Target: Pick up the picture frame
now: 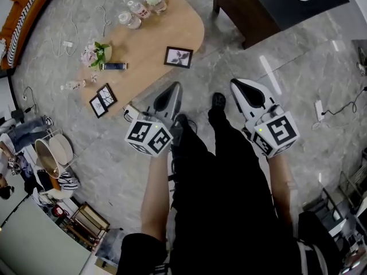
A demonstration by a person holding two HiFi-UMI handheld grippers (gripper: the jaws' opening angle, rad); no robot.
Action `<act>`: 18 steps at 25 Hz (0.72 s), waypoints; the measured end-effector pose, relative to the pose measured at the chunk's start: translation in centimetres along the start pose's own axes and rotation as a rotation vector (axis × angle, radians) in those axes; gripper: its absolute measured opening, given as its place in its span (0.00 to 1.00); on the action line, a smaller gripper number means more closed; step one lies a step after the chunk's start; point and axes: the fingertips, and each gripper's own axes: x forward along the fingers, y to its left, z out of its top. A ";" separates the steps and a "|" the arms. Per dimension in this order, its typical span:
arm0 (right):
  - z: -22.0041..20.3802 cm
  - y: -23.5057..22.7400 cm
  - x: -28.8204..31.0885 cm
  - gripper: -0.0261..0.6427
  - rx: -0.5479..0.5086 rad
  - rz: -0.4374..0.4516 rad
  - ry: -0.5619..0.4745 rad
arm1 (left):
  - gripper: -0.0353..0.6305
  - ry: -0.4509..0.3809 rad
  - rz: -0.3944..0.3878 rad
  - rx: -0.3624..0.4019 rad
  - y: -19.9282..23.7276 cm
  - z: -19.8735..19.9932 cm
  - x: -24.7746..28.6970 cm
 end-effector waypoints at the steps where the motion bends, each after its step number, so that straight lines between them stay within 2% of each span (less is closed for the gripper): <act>1: -0.7 -0.5 0.3 0.06 0.009 0.006 0.015 | 0.07 0.006 0.017 -0.011 0.7 -0.8 0.6; 6: -4.1 -2.6 2.2 0.06 0.037 0.023 0.075 | 0.07 0.036 0.069 -0.094 4.6 -4.8 3.2; 10: -6.7 -3.2 4.2 0.06 0.033 0.033 0.118 | 0.07 0.042 0.048 -0.184 7.3 -7.5 4.3; 18: -11.2 -3.1 8.5 0.06 0.009 0.062 0.188 | 0.07 0.109 0.034 -0.234 14.6 -14.8 7.5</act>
